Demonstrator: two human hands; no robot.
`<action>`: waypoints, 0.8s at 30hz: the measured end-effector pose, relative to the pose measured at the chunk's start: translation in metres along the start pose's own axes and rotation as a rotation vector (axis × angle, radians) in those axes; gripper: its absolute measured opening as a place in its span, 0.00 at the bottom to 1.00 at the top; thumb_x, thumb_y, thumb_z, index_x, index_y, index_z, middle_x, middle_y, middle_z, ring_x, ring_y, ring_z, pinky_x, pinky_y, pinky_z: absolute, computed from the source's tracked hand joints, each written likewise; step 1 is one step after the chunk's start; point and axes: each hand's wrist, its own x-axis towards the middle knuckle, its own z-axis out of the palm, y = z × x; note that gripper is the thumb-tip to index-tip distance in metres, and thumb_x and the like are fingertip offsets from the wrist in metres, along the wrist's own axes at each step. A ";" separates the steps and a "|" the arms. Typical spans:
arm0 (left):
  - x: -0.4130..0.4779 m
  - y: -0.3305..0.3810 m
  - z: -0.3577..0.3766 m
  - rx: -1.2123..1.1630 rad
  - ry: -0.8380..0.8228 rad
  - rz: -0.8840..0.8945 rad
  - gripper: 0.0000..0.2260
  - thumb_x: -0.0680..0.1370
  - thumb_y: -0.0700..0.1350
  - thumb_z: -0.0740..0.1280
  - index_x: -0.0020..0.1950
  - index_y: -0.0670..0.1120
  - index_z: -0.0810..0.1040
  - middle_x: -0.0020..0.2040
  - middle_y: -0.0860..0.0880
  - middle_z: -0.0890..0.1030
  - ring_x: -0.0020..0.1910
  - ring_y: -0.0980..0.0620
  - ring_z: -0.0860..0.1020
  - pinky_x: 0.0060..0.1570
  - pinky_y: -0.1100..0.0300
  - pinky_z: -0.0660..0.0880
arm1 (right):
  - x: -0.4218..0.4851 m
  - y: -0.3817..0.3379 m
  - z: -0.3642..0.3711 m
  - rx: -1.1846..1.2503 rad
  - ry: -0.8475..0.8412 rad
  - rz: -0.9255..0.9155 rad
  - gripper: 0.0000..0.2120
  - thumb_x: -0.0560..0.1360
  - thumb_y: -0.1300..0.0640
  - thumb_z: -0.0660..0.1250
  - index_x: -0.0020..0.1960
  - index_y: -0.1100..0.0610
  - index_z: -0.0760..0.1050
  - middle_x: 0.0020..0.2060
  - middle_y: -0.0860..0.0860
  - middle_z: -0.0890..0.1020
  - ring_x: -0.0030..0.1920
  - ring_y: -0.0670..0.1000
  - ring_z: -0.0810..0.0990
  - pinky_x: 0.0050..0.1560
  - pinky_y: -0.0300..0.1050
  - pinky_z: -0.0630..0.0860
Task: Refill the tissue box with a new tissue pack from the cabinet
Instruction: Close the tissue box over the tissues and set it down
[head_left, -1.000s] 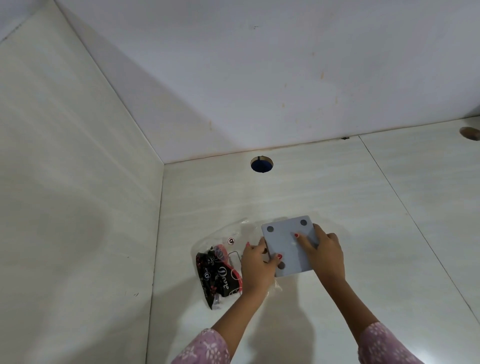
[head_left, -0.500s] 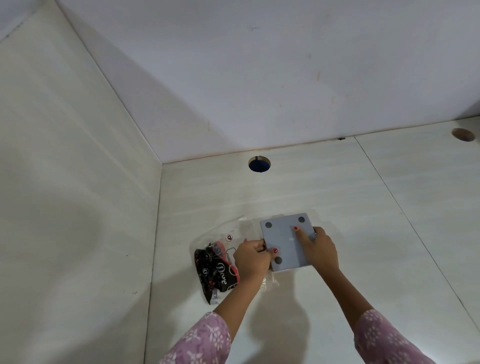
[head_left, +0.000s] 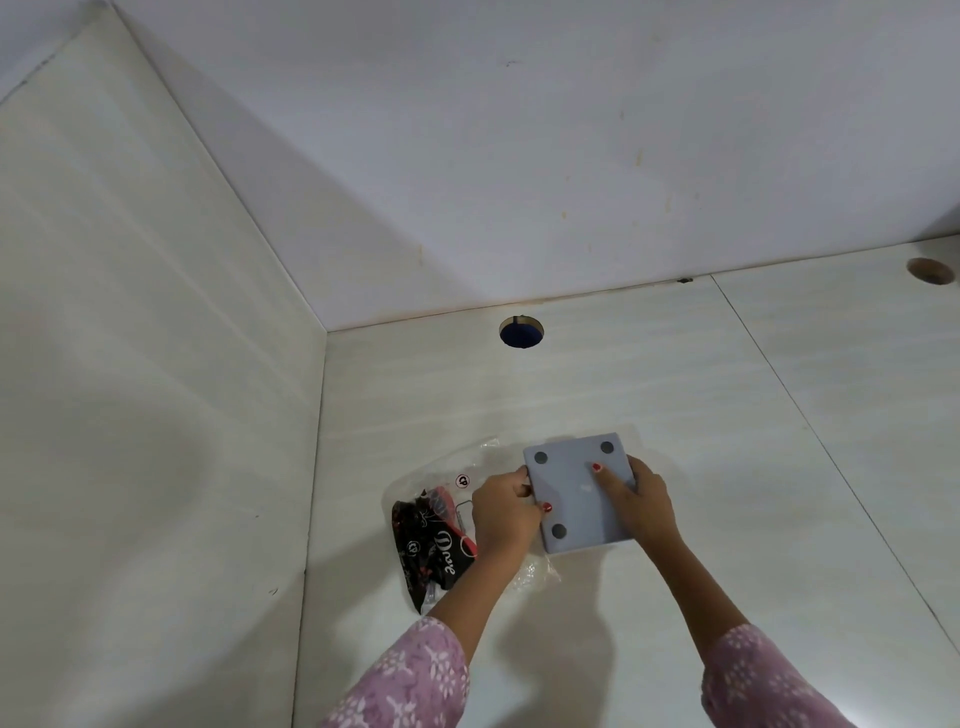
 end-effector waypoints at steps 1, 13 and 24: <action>0.003 0.000 0.001 -0.004 0.008 -0.011 0.10 0.67 0.32 0.70 0.47 0.40 0.82 0.44 0.46 0.85 0.41 0.50 0.79 0.37 0.62 0.76 | -0.001 -0.002 0.000 0.008 -0.002 -0.013 0.31 0.65 0.40 0.61 0.58 0.61 0.72 0.47 0.56 0.80 0.38 0.47 0.77 0.32 0.36 0.70; -0.006 0.040 -0.030 -0.532 -0.333 -0.345 0.32 0.59 0.62 0.73 0.54 0.43 0.73 0.44 0.48 0.76 0.52 0.44 0.75 0.51 0.50 0.77 | -0.044 -0.064 -0.046 0.322 -0.096 -0.065 0.11 0.73 0.43 0.61 0.51 0.46 0.76 0.48 0.52 0.79 0.46 0.53 0.78 0.44 0.49 0.74; 0.004 0.004 -0.072 -1.400 -0.530 -0.084 0.37 0.47 0.62 0.78 0.52 0.46 0.82 0.46 0.41 0.85 0.44 0.40 0.83 0.42 0.48 0.80 | -0.062 -0.121 -0.005 0.103 0.054 -0.345 0.23 0.69 0.52 0.71 0.62 0.52 0.71 0.53 0.42 0.75 0.56 0.45 0.73 0.56 0.37 0.69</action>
